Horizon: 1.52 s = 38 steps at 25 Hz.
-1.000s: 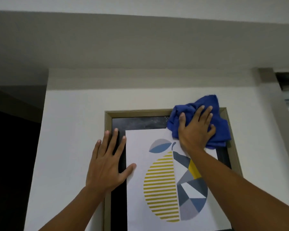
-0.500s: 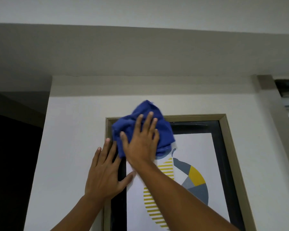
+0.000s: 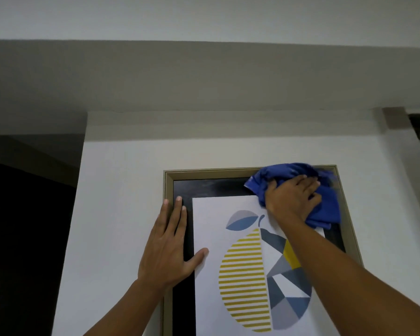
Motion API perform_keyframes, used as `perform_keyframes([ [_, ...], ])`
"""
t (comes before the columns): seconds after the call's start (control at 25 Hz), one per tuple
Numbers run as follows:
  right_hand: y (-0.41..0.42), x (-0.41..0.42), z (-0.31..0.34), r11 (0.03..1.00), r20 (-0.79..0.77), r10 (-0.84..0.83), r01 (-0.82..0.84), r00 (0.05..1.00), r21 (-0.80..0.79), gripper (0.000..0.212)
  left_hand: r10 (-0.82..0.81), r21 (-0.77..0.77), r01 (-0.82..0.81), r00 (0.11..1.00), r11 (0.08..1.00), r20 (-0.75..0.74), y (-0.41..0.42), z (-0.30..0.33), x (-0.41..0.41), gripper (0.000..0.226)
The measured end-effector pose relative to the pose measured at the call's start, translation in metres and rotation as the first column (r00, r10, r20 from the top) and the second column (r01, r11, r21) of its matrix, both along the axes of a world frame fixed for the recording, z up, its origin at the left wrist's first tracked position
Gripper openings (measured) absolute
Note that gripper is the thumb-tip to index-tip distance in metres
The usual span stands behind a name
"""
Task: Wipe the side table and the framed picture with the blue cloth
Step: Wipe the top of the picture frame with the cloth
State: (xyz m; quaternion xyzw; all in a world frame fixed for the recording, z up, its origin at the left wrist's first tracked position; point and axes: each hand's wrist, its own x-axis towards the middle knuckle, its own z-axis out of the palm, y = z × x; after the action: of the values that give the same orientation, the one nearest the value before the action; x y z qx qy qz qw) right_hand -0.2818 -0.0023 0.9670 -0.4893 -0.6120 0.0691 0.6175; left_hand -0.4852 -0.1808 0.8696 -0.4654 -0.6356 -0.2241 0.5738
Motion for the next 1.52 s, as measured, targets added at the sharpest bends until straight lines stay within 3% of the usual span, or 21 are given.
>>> perform_keyframes([
  [0.2,-0.079,-0.062,-0.004,0.995,0.103,0.078,-0.083,0.992,0.048,0.087,-0.027,0.016,0.027,1.000,0.999,-0.017,0.003,-0.001,-0.003,0.110],
  [0.4,-0.152,-0.132,-0.004,0.955,0.083,0.275,-0.282,0.958,0.088,0.093,-0.253,0.098,0.255,0.967,0.962,-0.035,0.004,0.000,0.000,0.101],
  [0.64,-0.112,-0.099,-0.008,0.969,0.132,0.190,-0.208,0.973,0.135,0.097,-0.065,0.089,0.066,0.998,0.994,-0.009,0.004,-0.006,-0.004,0.109],
  [0.84,-0.034,-0.019,0.008,0.999,0.050,0.044,-0.044,0.998,-0.011,0.085,-0.027,0.076,0.025,0.999,0.997,0.022,0.002,-0.006,-0.001,0.107],
  [1.04,0.027,0.044,0.009,0.993,0.022,0.048,-0.045,0.999,-0.108,0.078,-0.061,0.058,0.061,0.998,0.996,0.004,0.002,-0.006,0.001,0.107],
  [1.16,0.007,0.019,0.003,0.995,-0.071,0.063,-0.068,0.995,-0.069,0.078,-0.080,0.042,0.079,0.997,0.996,0.016,0.003,-0.007,-0.001,0.110],
  [1.28,-0.034,-0.024,-0.003,0.999,-0.041,0.032,-0.030,0.999,0.045,0.086,-0.097,0.058,0.095,0.995,0.994,0.026,0.004,-0.006,0.000,0.112],
  [1.4,-0.101,-0.085,-0.002,0.988,0.044,0.139,-0.142,0.989,0.064,0.091,-0.125,0.043,0.125,0.992,0.991,0.001,0.003,-0.007,0.000,0.112],
  [1.52,-0.146,-0.131,-0.001,0.968,0.028,0.235,-0.237,0.972,0.088,0.090,-0.213,0.021,0.212,0.976,0.977,0.045,0.003,-0.003,0.000,0.110],
])
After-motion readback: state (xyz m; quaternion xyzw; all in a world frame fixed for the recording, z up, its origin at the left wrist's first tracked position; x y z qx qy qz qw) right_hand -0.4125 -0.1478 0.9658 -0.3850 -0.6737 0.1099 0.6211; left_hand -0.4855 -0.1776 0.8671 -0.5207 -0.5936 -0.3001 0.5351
